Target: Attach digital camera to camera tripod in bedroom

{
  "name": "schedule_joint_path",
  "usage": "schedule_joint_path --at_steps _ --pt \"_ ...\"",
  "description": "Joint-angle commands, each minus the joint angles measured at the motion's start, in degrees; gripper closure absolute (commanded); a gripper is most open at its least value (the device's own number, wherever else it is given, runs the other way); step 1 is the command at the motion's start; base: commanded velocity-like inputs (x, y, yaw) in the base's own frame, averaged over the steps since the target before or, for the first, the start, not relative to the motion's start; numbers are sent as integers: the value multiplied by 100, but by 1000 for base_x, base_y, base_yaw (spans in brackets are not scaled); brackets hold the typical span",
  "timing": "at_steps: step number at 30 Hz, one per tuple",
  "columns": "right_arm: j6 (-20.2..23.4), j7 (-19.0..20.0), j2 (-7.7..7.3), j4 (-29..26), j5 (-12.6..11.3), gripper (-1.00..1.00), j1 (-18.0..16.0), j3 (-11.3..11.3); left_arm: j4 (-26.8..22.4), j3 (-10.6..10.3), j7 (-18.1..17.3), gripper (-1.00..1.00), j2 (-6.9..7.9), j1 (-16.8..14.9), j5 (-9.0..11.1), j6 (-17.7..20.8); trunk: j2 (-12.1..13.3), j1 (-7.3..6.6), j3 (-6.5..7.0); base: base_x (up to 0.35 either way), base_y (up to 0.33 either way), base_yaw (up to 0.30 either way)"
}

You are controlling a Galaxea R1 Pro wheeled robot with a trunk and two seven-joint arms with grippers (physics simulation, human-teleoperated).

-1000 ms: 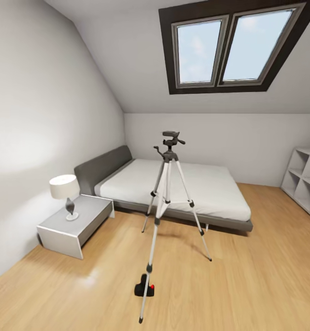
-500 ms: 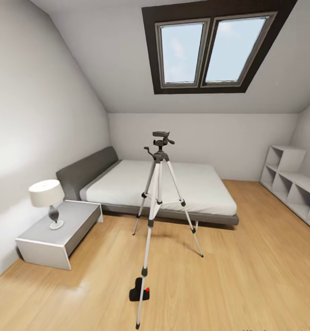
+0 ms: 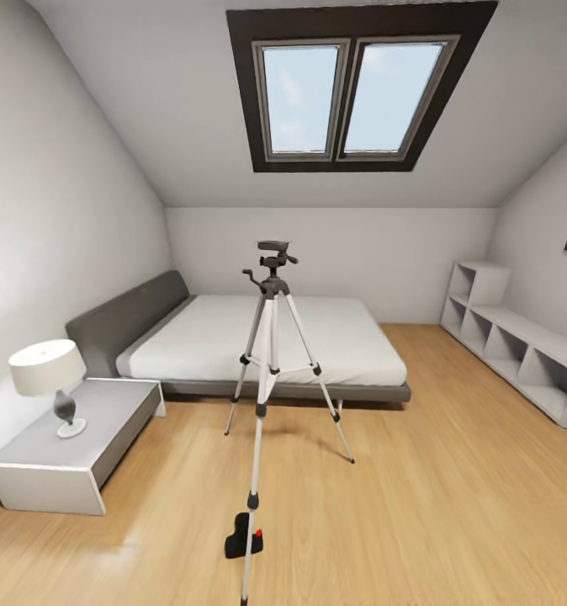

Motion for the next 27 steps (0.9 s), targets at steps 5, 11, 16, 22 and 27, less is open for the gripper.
schedule_joint_path --at_steps 5,11,16,22,27 --pt "-12 -16 2 -1 0 -100 -2 0 -5 1 -3 -100 0 0 0 -11 -3 0 -5 0 192 -162" --pt "-12 -16 2 -5 0 -100 -2 -1 -7 -1 -3 -100 0 0 0 -11 -3 0 -5 0 36 -31" --pt "-12 -14 -24 -7 0 -100 -2 0 -8 -3 -3 -100 0 0 0 -17 -3 0 -5 0 6 -5" --pt "-12 -14 -77 -8 3 -100 -2 0 -8 -2 -3 -100 0 0 0 -19 -3 0 -5 0 1 -1" --pt "-12 -14 -85 -8 13 -100 -2 0 -8 -1 -3 -100 0 0 0 -20 -3 0 -5 0 0 0"
